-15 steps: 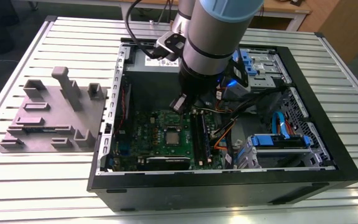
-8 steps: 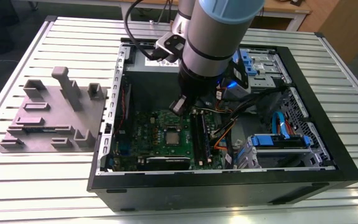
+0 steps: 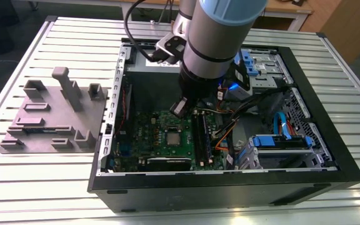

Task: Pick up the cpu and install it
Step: 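Close the cpu cover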

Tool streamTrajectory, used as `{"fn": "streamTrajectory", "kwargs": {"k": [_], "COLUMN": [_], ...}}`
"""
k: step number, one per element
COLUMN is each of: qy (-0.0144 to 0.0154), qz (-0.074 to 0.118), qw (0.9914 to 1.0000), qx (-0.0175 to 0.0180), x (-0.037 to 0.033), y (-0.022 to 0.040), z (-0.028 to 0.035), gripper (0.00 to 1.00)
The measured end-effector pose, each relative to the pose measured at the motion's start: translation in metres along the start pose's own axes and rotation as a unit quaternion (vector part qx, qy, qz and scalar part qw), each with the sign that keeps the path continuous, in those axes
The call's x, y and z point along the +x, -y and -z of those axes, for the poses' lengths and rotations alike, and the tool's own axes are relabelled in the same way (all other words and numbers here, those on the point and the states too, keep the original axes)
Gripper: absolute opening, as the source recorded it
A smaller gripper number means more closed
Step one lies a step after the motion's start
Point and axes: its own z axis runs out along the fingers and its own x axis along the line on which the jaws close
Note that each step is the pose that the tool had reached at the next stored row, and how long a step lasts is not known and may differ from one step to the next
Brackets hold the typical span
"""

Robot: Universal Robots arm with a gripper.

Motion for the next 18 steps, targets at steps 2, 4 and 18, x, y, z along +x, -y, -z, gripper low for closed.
{"fn": "streamTrajectory", "kwargs": {"k": [2, 4, 18], "qy": [0.0000, 0.0000, 0.0001], "qz": [0.000, 0.000, 0.000], "qw": [1.00000, 1.00000, 1.00000], "qx": [0.0000, 0.0000, 0.0000], "x": [0.0006, 0.0014, 0.0055], "y": [0.0003, 0.0008, 0.0034], "z": [0.0001, 0.0002, 0.0009], "gripper": [0.10, 0.10, 0.10]}}
